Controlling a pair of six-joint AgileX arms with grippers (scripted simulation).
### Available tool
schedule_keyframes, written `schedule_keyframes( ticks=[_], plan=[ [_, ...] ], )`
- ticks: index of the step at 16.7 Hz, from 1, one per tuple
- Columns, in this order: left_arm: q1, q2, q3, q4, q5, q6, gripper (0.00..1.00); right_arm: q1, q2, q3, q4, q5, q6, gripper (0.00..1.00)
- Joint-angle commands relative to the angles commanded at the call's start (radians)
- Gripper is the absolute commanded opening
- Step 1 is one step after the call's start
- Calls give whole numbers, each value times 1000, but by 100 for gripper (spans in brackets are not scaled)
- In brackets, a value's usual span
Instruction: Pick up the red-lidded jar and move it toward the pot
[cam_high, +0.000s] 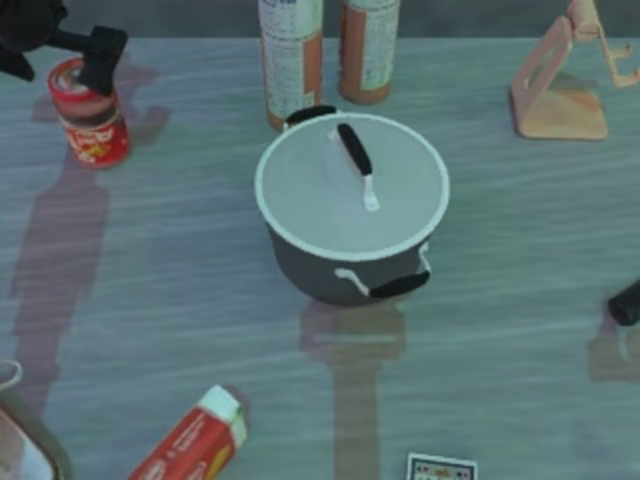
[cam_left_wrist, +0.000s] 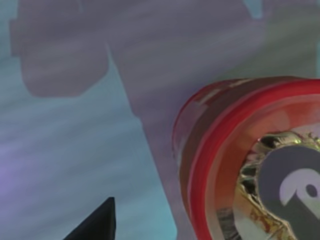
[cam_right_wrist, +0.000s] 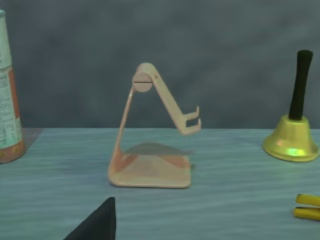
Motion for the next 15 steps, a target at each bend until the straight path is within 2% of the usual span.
schedule_keyframes(
  ticks=[8, 12, 15],
  plan=[
    [-9, 61, -72, 135, -1, -8, 100, 0, 0, 0, 0, 0, 0, 100],
    [-9, 63, -74, 138, -1, -8, 100, 0, 0, 0, 0, 0, 0, 100],
    [-9, 63, -74, 138, -1, -8, 77, 0, 0, 0, 0, 0, 0, 100]
  ],
)
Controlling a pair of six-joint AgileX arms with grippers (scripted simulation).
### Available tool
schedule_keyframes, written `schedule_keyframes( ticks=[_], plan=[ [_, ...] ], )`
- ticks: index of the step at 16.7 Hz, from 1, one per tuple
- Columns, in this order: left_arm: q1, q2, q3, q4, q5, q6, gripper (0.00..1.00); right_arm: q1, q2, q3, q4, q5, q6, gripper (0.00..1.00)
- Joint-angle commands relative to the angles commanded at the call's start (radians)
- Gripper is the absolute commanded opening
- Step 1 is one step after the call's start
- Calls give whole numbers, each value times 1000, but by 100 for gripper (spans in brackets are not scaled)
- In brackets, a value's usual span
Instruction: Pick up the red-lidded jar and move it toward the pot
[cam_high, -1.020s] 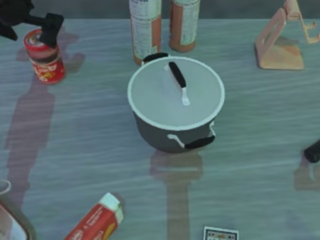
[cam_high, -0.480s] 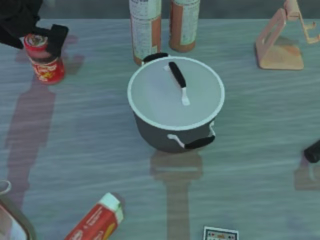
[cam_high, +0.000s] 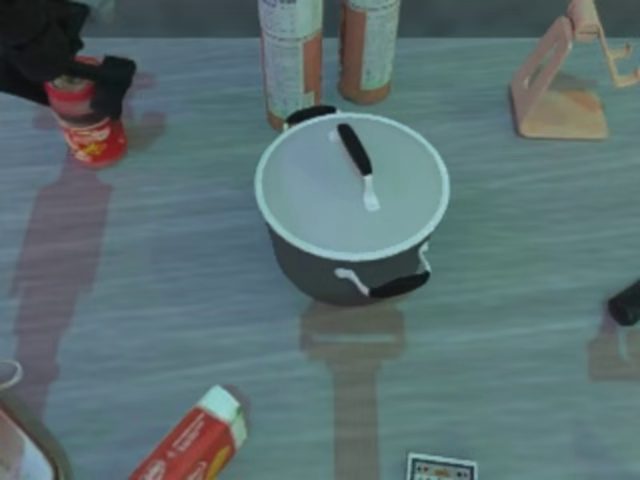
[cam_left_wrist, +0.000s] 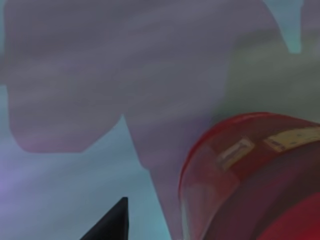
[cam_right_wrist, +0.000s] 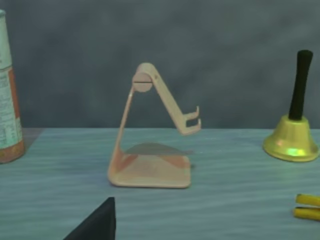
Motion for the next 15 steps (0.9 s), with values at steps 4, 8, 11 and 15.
schedule_keyframes(
  ticks=[4, 8, 11, 15],
  plan=[
    [0, 0, 0, 0, 0, 0, 47, 0, 0, 0, 0, 0, 0, 100],
    [0, 0, 0, 0, 0, 0, 17, 0, 0, 0, 0, 0, 0, 100],
    [0, 0, 0, 0, 0, 0, 0, 0, 0, 0, 0, 0, 0, 100],
    [0, 0, 0, 0, 0, 0, 0, 0, 0, 0, 0, 0, 0, 100]
  ],
)
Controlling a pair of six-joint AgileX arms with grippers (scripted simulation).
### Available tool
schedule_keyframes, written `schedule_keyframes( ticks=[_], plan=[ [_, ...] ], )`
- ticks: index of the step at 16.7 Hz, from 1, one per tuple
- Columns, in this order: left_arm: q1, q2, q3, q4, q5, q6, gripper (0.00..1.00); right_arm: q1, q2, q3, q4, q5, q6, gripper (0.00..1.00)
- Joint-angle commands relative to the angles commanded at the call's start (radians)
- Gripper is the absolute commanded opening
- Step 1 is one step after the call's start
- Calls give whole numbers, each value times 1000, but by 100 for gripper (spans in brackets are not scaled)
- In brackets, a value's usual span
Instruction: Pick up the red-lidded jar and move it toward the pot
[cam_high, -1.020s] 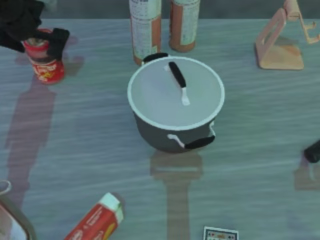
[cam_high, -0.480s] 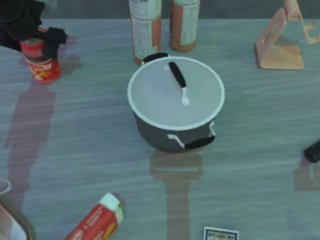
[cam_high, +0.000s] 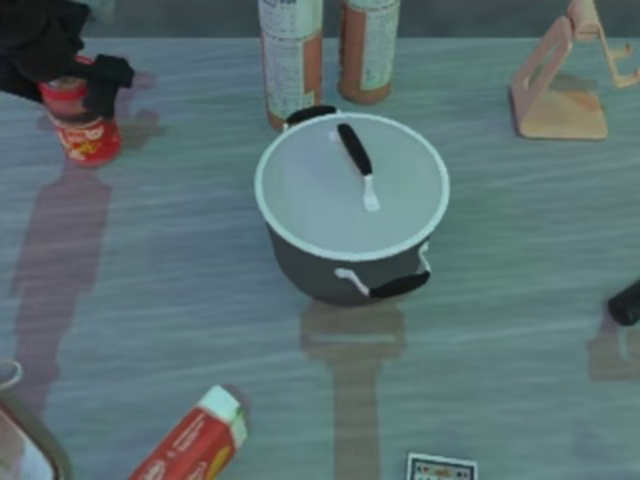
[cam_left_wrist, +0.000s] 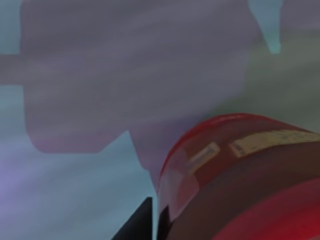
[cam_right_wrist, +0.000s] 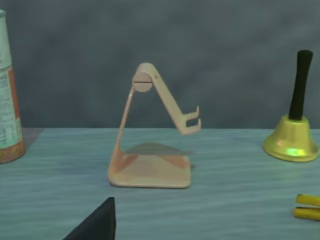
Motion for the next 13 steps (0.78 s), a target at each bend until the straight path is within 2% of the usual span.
schedule_keyframes(
  ticks=[7, 13],
  plan=[
    [5, -40, -39, -3, -3, 1, 0, 0, 0, 0, 0, 0, 0, 100],
    [18, -353, -312, -28, -6, 4, 0, 0, 0, 0, 0, 0, 0, 100]
  ],
)
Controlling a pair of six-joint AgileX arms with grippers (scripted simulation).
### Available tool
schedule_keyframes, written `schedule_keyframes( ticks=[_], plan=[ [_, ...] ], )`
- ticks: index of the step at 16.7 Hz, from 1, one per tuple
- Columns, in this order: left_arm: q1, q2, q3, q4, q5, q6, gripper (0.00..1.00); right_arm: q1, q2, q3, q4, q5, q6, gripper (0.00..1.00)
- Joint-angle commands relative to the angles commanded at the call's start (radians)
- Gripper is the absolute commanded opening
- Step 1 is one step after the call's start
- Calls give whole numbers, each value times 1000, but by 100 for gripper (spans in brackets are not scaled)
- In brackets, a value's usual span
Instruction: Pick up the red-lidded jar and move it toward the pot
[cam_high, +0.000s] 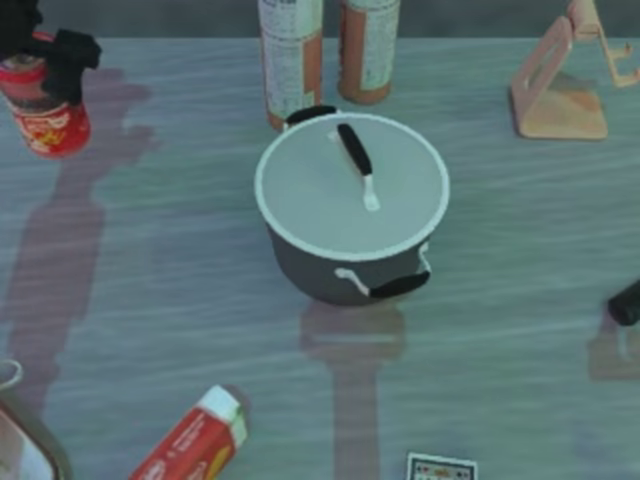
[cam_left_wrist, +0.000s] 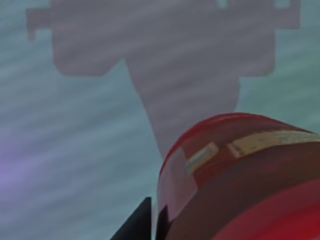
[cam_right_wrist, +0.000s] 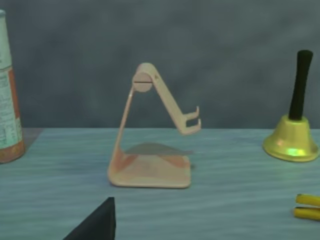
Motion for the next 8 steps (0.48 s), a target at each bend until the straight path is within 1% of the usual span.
schedule_keyframes(
  ticks=[4, 8],
  plan=[
    [9, -146, -139, -17, 1, 0, 0, 0, 0, 0, 0, 0, 0, 100],
    [10, -157, -150, -19, 1, 0, 0, 0, 0, 0, 0, 0, 0, 100]
  ],
)
